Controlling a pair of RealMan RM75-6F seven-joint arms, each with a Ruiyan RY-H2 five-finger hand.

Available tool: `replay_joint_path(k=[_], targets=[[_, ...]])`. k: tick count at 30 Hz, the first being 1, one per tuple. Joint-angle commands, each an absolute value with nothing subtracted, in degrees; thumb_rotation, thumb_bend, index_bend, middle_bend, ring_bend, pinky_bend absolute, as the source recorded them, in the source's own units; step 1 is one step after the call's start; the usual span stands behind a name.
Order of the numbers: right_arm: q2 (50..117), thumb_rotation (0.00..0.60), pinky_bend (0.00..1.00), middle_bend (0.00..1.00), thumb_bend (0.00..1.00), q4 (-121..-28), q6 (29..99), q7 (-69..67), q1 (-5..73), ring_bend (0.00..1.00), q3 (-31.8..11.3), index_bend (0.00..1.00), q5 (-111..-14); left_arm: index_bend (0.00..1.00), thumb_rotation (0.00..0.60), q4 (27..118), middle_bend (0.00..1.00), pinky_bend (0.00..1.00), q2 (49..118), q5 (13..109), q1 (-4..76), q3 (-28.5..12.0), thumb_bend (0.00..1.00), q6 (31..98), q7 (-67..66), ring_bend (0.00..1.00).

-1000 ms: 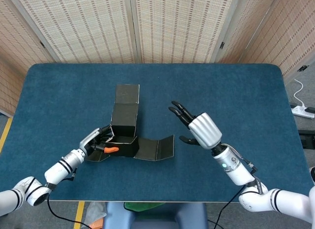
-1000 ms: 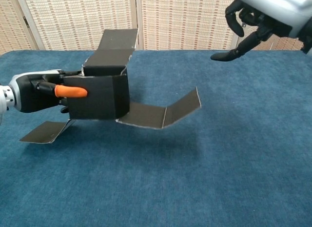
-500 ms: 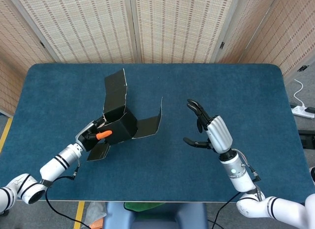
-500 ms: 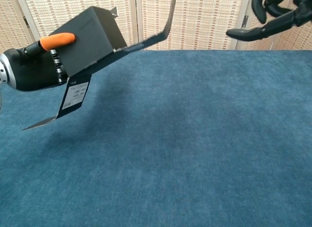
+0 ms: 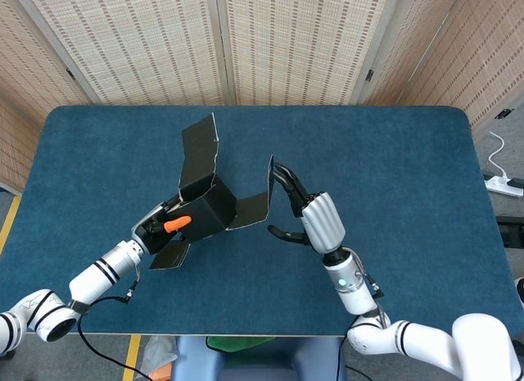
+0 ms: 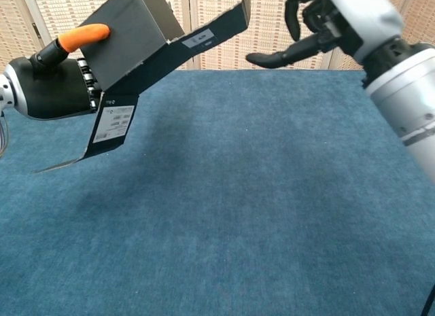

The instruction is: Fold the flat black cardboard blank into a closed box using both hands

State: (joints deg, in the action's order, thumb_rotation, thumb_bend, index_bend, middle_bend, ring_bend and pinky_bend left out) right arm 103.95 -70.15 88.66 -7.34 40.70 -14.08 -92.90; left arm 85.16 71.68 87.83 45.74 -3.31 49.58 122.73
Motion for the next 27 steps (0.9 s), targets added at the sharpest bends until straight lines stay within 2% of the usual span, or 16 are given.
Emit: replay_joint_path(k=[1,12,20,27], targets=[[108.7,0.600,1.00,0.04,0.01,-65.3,89.2,-2.5,44.3,0.71,-17.6,0.00,-93.4,0.29,0.600,85.7,0.33,0.76,71.3,89.7,45.3,-2.6,0.19,51.0,122.2,0.55],[110.0,0.600,1.00,0.04,0.00,-62.5,89.6,-0.1,47.8,0.70,-19.8,0.00,-94.1,0.29,0.600,81.8,0.31,0.76,73.1,95.2,45.4,0.7,0.19,54.7,118.0,0.55],[108.2,0.600,1.00,0.04,0.00,-65.1,87.7,1.9,48.6,0.70,-18.9,0.00,-94.3,0.29,0.600,79.1,0.31,0.76,74.7,94.8,45.8,1.3,0.19,55.3,109.7,0.55],[106.5,0.600,1.00,0.03,0.00,-66.8,83.8,5.4,48.9,0.69,-16.2,0.00,-94.7,0.29,0.600,78.6,0.30,0.76,75.5,93.3,46.4,1.2,0.19,54.3,105.0,0.55]])
